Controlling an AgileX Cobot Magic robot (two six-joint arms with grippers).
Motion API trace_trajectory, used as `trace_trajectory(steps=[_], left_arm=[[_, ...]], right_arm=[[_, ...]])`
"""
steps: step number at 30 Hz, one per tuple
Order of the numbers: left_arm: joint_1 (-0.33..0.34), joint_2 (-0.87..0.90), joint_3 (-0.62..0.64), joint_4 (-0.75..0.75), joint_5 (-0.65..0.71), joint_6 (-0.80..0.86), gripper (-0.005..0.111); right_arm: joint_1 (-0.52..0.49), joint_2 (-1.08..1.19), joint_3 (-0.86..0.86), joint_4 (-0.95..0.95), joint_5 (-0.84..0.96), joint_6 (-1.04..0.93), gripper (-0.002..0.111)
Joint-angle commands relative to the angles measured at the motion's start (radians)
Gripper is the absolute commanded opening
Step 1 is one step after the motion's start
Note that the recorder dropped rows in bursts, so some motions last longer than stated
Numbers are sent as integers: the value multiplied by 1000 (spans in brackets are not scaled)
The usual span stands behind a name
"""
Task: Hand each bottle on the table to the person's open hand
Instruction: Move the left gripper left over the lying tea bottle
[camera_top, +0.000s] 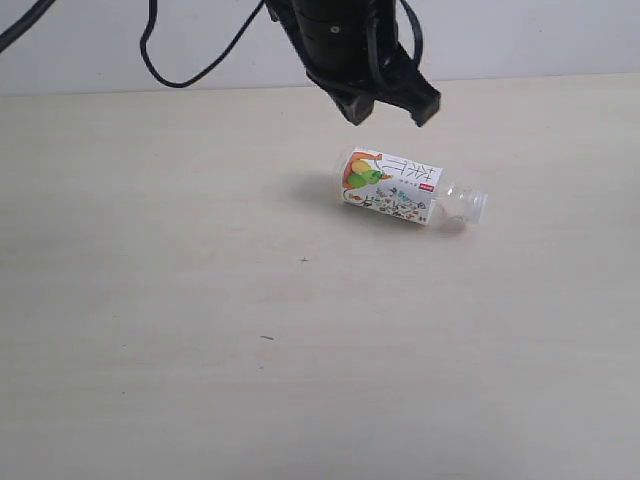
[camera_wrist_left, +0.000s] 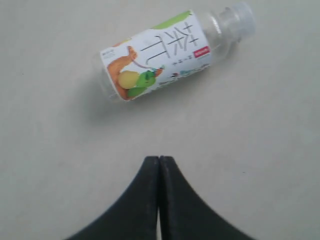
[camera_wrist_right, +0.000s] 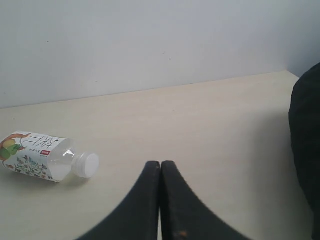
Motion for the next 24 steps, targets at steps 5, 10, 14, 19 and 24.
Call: trace_trajectory(steps=[5, 10, 14, 19, 24], left_arm=[[126, -2, 1, -63, -2, 172, 0], [197, -2, 35, -145, -35, 232, 0], [252, -2, 154, -239, -130, 341, 0], [317, -2, 234, -307, -235, 500, 0], [358, -2, 234, -407, -271, 550, 0]], right_arm=[[2, -6, 4, -4, -8, 0, 0], [2, -6, 4, -4, -8, 0, 0], [2, -6, 4, -4, -8, 0, 0], [2, -6, 4, -4, -8, 0, 0], [2, -6, 4, -4, -8, 0, 0]])
